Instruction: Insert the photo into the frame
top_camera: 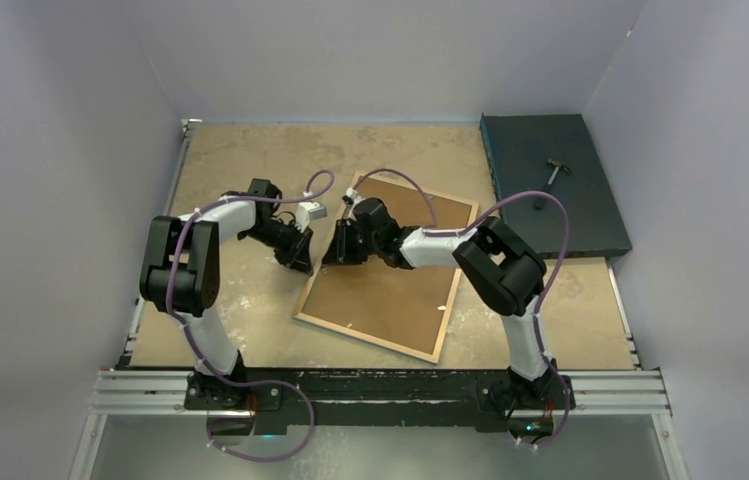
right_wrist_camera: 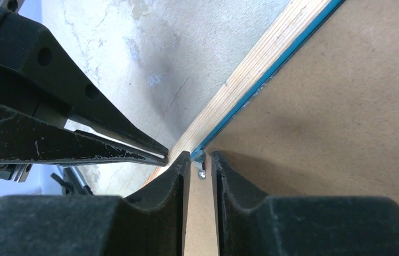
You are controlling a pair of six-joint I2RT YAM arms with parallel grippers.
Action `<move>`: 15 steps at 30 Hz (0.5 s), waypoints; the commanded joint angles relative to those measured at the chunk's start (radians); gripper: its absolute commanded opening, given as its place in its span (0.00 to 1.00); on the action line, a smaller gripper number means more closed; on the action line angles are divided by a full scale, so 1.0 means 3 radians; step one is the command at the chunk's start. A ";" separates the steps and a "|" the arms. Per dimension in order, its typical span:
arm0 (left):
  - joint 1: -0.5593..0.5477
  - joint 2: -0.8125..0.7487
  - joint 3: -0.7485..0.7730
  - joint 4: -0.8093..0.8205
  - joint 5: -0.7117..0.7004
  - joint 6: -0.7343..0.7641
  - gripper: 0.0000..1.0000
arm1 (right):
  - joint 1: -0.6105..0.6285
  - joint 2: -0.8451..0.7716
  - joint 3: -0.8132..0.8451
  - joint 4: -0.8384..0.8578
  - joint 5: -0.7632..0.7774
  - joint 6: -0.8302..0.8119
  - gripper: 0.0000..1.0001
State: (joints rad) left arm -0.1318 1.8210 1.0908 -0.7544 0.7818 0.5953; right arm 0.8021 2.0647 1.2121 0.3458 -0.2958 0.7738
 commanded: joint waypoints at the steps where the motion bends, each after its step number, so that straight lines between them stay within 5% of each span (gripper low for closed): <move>1: -0.0016 0.0007 -0.0011 0.0047 0.0098 0.0046 0.04 | -0.0015 -0.0224 0.0127 -0.0363 0.0381 -0.0229 0.26; 5: -0.0016 0.0008 -0.0003 0.0050 0.0113 0.0033 0.03 | -0.0023 -0.0138 0.0221 -0.0481 0.0474 -0.0335 0.21; 10: -0.0015 0.0014 -0.0024 0.0074 0.0117 0.0024 0.04 | -0.0012 0.0031 0.0342 -0.0405 0.0512 -0.0387 0.00; 15: -0.0016 0.0064 -0.0024 0.0134 0.0138 -0.0014 0.03 | 0.0000 0.0094 0.0346 -0.0395 0.0514 -0.0379 0.00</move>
State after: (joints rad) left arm -0.1310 1.8210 1.0908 -0.7528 0.7837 0.5907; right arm 0.7990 2.0773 1.2922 0.2348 -0.1730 0.6861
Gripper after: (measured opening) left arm 0.038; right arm 0.005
